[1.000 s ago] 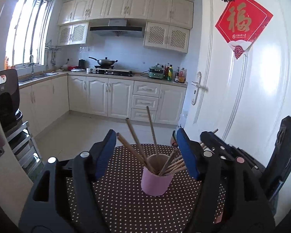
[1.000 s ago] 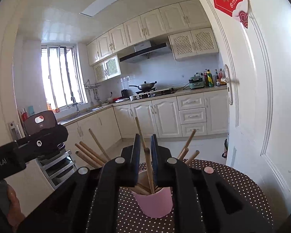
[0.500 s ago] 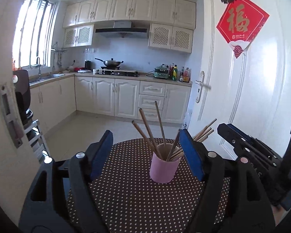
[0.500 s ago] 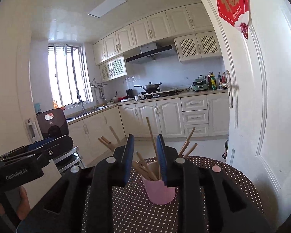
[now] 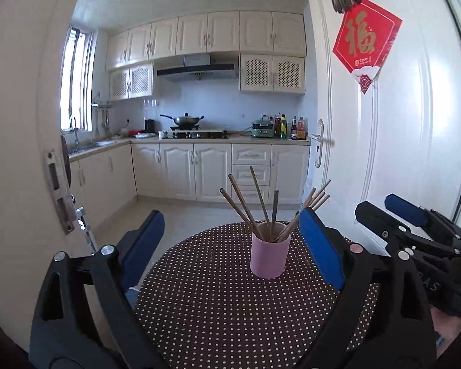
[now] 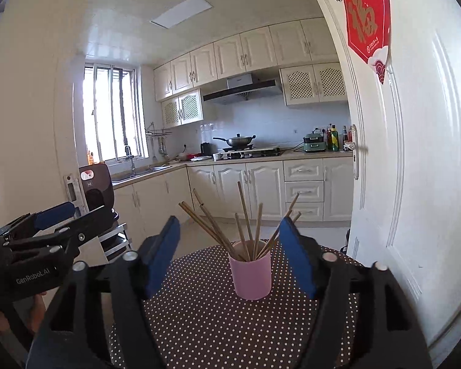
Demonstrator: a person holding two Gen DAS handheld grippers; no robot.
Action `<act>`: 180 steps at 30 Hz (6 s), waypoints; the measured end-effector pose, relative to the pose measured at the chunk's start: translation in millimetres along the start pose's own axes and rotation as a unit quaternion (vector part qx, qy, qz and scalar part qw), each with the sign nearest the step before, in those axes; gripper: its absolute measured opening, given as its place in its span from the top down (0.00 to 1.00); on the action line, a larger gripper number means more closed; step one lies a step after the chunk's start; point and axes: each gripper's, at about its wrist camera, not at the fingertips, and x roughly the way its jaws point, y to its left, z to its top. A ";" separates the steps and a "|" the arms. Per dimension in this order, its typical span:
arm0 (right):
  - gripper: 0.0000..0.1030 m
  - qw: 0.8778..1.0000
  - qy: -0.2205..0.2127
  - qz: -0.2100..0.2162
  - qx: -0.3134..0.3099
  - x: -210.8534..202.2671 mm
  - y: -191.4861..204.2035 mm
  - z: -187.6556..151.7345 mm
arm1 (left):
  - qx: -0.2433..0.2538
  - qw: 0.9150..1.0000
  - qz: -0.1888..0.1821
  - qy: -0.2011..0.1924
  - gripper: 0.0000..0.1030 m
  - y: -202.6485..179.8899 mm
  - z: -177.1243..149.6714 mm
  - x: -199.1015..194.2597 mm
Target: Organize utensils
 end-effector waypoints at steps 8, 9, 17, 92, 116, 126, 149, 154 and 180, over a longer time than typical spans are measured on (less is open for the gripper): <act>0.13 1.000 -0.005 -0.020 -0.021 -25.3 4.9 -7.4 | -0.008 1.000 0.014 -0.024 0.06 -2.4 -14.6 -31.6; 0.12 0.999 -0.009 -0.026 -0.027 -29.7 6.4 -9.1 | -0.005 1.000 0.016 -0.024 0.06 -3.3 -15.6 -32.4; 0.08 0.997 -0.037 -0.048 -0.053 -53.6 20.2 -22.3 | 0.014 0.998 0.050 -0.032 0.06 -11.7 -35.3 -52.1; 0.08 0.993 -0.048 -0.063 -0.087 -50.3 28.2 -40.1 | 0.011 0.994 0.083 -0.066 0.06 -8.4 -50.3 -61.7; 0.08 0.993 -0.046 -0.062 -0.085 -50.9 28.5 -40.6 | 0.013 0.994 0.085 -0.065 0.06 -7.8 -52.2 -64.4; 0.08 0.993 -0.046 -0.062 -0.084 -51.4 29.9 -42.3 | 0.012 0.994 0.086 -0.065 0.06 -8.1 -52.0 -64.0; 0.08 0.994 -0.045 -0.062 -0.084 -51.5 30.1 -42.6 | 0.012 0.994 0.087 -0.065 0.06 -7.8 -53.4 -64.4; 0.08 0.993 -0.044 -0.063 -0.084 -51.2 30.4 -42.9 | 0.012 0.994 0.087 -0.064 0.06 -7.5 -54.1 -64.6; 0.08 0.994 -0.039 -0.062 -0.083 -47.8 29.4 -43.7 | 0.014 0.994 0.088 -0.061 0.06 -4.6 -57.0 -62.8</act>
